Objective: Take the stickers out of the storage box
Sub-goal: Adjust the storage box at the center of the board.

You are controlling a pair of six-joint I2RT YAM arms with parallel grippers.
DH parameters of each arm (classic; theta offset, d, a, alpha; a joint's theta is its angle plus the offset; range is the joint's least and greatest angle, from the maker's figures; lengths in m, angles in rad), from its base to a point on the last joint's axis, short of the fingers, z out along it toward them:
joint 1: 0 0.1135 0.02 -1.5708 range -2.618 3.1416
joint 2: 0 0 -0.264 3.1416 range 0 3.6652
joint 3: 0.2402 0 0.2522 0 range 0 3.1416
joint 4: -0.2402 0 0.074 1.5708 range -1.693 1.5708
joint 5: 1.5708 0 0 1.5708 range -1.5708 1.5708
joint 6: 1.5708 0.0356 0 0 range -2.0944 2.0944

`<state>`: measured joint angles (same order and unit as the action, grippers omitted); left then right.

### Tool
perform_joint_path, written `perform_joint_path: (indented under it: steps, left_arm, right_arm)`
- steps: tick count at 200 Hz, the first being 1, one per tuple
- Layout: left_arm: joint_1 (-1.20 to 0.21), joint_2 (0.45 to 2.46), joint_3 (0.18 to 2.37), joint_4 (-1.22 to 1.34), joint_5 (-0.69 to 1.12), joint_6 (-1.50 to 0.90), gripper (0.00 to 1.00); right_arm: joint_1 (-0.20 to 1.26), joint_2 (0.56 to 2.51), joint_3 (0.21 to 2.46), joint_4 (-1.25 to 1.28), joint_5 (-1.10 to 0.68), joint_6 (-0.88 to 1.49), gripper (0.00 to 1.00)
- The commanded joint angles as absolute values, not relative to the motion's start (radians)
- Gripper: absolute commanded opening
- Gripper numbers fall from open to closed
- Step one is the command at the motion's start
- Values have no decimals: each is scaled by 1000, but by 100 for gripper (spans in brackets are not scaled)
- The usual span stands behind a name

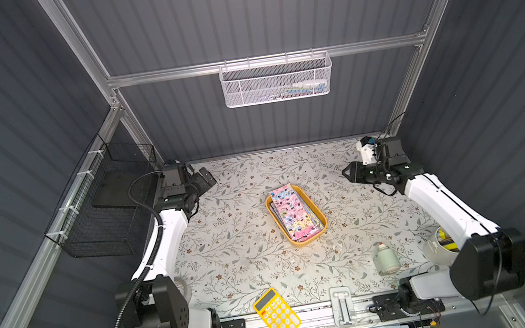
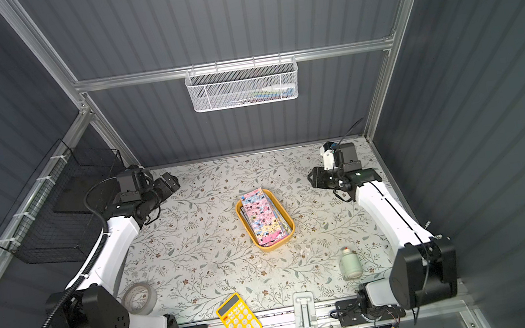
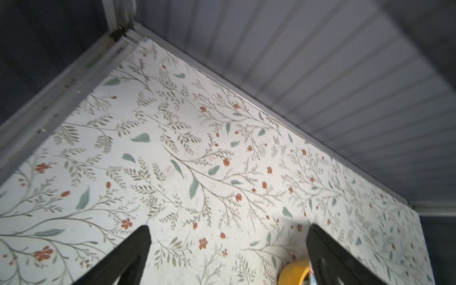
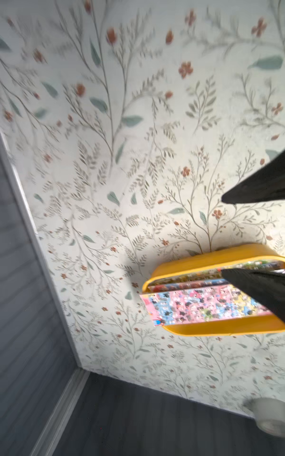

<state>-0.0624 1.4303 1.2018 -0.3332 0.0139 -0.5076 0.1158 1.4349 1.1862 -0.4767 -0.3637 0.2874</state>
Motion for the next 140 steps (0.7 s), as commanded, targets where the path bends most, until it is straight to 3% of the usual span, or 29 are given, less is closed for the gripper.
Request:
perform_joint_path:
  steps: [1, 62, 91, 104, 117, 140]
  left_arm:
    - [-144, 1463, 1173, -391, 116, -470, 99]
    - [-264, 1528, 1082, -352, 190, -533, 100]
    - [-348, 1589, 1079, -339, 191, -549, 100]
    - [-385, 1622, 1086, -332, 187, -556, 100]
    - [-417, 1653, 1089, -315, 189, -568, 99]
    - [-454, 1703, 1093, -272, 208, -589, 84]
  right_arm:
    - [144, 1533, 1247, -605, -521, 278, 40]
    - [282, 1663, 1303, -628, -440, 238, 55]
    - [309, 1703, 1304, -614, -458, 240, 56]
    - [318, 1717, 1300, -600, -448, 245, 51]
    - [324, 1725, 1290, -575, -445, 258, 39]
    - [329, 1742, 1290, -554, -444, 274, 31]
